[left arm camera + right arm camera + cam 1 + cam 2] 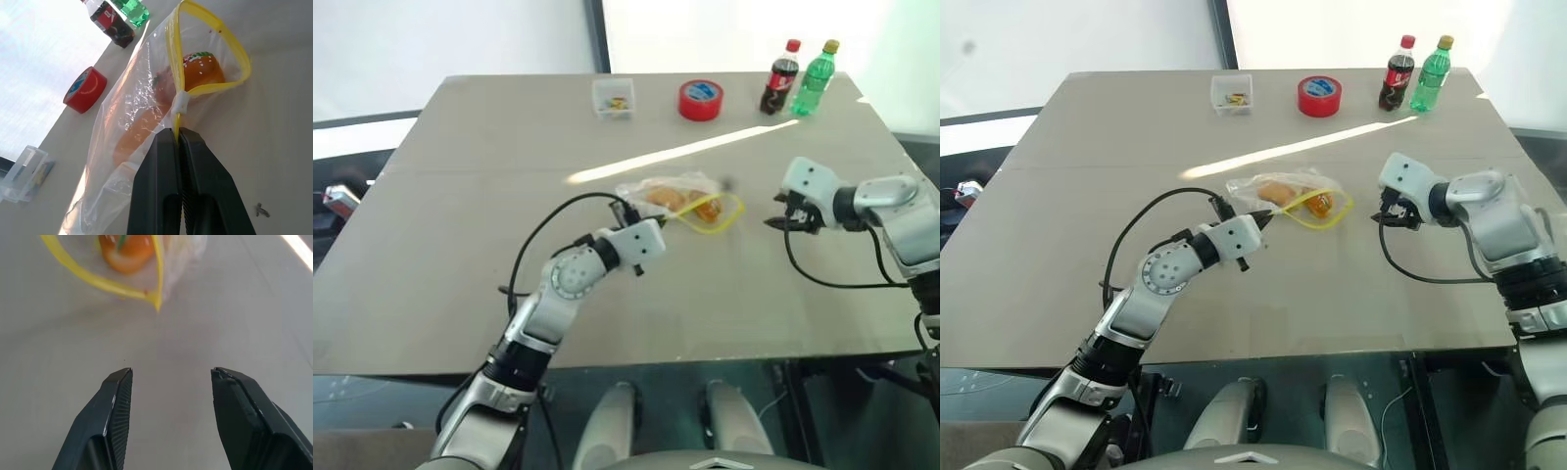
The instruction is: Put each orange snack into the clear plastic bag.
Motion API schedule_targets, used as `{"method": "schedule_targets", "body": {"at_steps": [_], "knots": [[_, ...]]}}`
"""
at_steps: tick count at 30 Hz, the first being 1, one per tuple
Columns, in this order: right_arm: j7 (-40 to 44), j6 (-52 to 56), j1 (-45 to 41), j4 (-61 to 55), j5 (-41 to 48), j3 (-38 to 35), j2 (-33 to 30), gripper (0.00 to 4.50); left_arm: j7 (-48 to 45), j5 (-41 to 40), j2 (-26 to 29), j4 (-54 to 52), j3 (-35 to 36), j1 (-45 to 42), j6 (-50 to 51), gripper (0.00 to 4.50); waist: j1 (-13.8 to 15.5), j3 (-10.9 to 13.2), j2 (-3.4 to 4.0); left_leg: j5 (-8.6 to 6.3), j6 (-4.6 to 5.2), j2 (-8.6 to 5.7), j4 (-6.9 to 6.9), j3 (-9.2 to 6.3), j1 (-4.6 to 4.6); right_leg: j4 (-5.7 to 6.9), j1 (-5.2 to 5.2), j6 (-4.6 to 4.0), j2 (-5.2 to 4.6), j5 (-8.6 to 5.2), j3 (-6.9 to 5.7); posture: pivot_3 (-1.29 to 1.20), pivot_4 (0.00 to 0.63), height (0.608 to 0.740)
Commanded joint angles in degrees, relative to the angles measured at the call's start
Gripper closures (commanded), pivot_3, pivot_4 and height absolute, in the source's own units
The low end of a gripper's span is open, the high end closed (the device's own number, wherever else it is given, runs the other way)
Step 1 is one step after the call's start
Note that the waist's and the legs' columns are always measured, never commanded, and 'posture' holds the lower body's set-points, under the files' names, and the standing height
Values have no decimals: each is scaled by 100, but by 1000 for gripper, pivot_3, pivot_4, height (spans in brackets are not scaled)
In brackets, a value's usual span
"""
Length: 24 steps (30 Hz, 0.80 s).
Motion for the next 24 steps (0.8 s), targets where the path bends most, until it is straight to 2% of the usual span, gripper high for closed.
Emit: {"method": "schedule_targets", "body": {"at_steps": [1,8,11,12,14,16,24], "knots": [[-303,-628,-133,127,-250,15,260,1921,65,15,-24,-131,45,-15,-31,4500,6,0,0,0,0,0,0,0,-1,-1,0,0,0,0,0,0,150,740],[-693,-1483,-311,734,-482,-51,823,1921,109,38,3,-165,102,-4,23,4500,50,0,0,0,0,-6,0,-5,-3,-3,2,0,-4,1,-1,0,150,740],[-710,-1636,-419,866,-496,-89,912,2703,122,35,24,-183,120,19,42,4500,42,0,0,0,0,-6,0,-5,-3,-3,2,0,-4,1,0,0,150,740],[-693,-1683,-433,903,-512,-83,914,3215,125,39,23,-192,119,25,48,4500,41,0,0,0,0,-5,0,-6,-3,-2,2,-1,-3,1,-1,0,150,740],[-675,-1733,-461,964,-526,-76,922,3733,128,39,15,-197,121,22,62,4500,40,0,0,0,0,-5,0,-6,-3,-2,2,-1,-3,1,-1,0,150,740],[-671,-1761,-474,991,-534,-84,929,4440,128,37,12,-192,129,17,66,4500,39,0,0,0,0,-5,0,-6,-3,-2,2,-1,-3,1,-1,0,150,740],[-649,-1683,-535,736,-573,-257,715,4440,134,-106,24,-200,344,-156,171,4500,40,0,0,0,0,-5,0,-6,-3,-2,2,-1,-3,1,-1,0,150,740]]}}
